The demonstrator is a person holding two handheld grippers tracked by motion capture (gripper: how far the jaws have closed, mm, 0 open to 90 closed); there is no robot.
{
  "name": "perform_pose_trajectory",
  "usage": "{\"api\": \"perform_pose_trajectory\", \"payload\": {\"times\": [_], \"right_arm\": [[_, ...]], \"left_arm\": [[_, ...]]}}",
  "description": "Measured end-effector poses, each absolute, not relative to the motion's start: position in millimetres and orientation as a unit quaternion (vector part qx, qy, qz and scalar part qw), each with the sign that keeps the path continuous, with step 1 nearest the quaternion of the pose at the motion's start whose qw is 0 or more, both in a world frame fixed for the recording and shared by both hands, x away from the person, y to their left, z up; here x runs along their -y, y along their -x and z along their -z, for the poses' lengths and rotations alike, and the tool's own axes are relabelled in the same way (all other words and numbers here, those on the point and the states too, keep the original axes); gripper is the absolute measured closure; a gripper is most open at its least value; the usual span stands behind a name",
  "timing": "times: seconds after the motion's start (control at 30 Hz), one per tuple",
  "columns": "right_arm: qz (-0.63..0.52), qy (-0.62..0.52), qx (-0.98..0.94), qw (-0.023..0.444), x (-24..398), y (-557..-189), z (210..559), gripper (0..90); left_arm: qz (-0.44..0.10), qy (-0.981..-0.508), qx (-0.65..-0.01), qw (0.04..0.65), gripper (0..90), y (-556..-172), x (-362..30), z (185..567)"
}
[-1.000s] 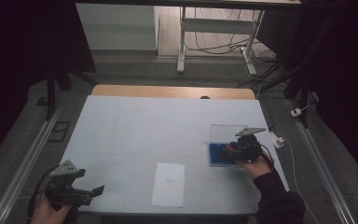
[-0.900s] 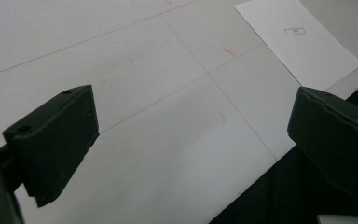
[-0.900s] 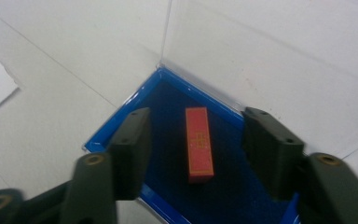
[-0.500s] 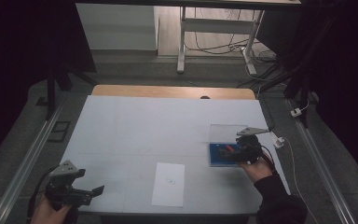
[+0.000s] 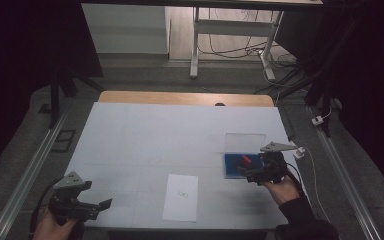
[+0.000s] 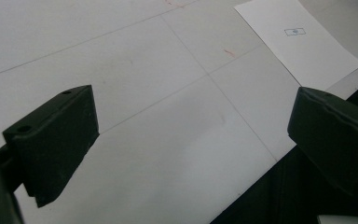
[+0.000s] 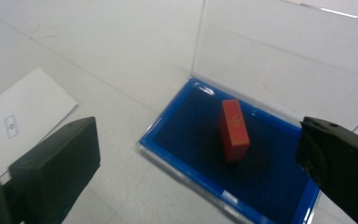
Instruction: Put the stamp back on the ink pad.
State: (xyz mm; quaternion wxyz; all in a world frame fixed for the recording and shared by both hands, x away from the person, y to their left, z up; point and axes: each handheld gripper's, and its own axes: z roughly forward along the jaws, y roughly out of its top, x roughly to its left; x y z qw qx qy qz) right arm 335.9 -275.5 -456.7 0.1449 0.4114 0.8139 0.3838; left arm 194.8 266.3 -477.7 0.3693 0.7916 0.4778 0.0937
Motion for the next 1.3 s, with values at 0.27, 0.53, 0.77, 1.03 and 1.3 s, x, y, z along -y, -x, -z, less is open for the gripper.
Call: {"api": "perform_pose_trajectory", "payload": {"times": [0.27,0.53,0.77,1.03,1.3], "right_arm": [[-0.382,-0.409,-0.814,0.157,284,-313,453,0.0],[-0.391,-0.428,-0.8,0.154,299,-290,452,0.0],[-0.396,-0.44,-0.791,0.155,312,-271,454,0.0],[-0.396,-0.457,-0.78,0.162,325,-256,457,0.0],[-0.383,-0.469,-0.779,0.163,330,-248,457,0.0]], "left_arm": [[-0.093,-0.791,-0.479,0.37,2.0,-195,-266,478],[-0.092,-0.79,-0.48,0.37,2.0,-195,-267,478],[-0.092,-0.79,-0.48,0.369,1.9,-195,-267,478],[-0.092,-0.79,-0.481,0.37,1.9,-195,-267,478],[-0.092,-0.789,-0.483,0.369,1.9,-195,-268,478]]}}
